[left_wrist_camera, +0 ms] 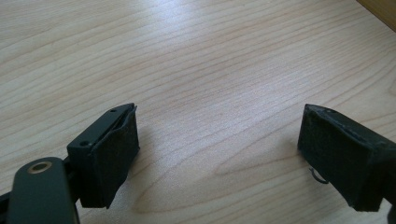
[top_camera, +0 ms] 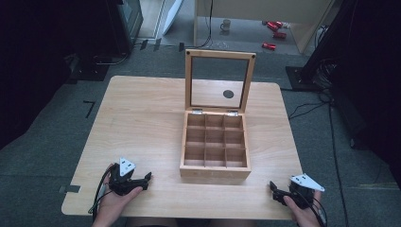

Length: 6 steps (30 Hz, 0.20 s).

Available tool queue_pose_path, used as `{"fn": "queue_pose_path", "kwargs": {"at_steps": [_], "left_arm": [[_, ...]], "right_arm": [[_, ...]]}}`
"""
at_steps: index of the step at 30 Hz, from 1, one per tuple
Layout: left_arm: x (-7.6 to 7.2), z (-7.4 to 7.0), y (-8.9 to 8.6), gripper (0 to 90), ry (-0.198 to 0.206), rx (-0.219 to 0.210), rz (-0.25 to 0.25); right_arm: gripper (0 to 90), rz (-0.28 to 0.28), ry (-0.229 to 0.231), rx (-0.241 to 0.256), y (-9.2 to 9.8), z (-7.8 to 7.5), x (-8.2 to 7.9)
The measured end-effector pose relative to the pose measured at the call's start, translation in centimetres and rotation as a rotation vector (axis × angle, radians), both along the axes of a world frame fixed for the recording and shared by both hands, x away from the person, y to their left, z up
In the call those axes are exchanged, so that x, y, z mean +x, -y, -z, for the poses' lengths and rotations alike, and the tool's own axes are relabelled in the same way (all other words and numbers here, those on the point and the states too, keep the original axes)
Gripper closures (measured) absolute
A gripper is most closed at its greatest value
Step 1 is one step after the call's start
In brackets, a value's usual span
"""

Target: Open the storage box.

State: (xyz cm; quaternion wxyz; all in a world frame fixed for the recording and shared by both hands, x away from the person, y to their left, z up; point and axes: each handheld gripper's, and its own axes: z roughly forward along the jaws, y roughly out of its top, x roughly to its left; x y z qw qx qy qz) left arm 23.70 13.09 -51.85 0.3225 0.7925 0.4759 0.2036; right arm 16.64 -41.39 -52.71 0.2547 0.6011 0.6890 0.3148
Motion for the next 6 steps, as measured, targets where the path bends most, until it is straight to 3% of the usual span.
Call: {"fn": "queue_pose_path", "kwargs": {"at_steps": [6], "left_arm": [[0.03,0.0,0.0,13.0,-0.001,0.0,-0.003]], "right_arm": [[9.7,-0.006,-0.004,0.002,-0.03,-0.01,0.03]]}}
